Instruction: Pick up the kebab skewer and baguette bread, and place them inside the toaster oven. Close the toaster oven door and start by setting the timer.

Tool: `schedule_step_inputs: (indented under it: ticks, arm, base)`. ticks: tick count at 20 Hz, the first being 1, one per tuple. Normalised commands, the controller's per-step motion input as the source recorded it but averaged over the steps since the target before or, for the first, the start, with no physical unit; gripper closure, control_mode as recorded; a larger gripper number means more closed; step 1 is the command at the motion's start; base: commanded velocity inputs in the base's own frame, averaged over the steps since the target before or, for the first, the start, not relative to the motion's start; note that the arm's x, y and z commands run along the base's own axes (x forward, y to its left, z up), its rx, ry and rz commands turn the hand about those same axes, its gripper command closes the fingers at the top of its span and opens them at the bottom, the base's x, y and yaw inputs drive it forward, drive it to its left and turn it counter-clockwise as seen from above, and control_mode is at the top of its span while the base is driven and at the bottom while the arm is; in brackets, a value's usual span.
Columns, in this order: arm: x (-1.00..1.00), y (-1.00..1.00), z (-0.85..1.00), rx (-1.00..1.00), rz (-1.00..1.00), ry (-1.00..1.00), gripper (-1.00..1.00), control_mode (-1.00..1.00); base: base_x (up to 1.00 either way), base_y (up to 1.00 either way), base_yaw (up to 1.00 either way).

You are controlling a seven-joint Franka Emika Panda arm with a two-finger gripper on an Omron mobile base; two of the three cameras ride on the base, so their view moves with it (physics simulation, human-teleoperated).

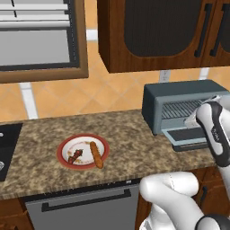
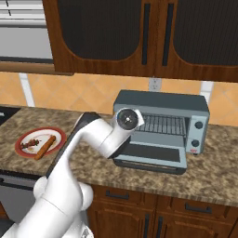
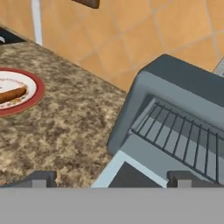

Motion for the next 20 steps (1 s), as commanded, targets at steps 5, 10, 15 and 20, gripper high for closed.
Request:
schedule_step_inputs:
  ticks: [5, 10, 15, 20]
  arm:
    - [0.11, -0.67, -0.03, 0.00, 0.05, -0.16, -1.00, -1.00]
    - [0.22, -0.72, -0.11, 0.00, 0.00, -0.05, -1.00, -1.00]
    - [0.63, -0.34, -0.15, 0.00, 0.02, 0.00, -1.00, -1.00]
    - [0.37, -0.14, -0.37, 0.00, 0.04, -0.04, -1.00, -1.00]
  base:
    - [0.00, 0.00, 0.00]
    - [0.00, 0.00, 0.00]
    - [0.00, 0.00, 0.00]
    - [0.00, 0.00, 0.00]
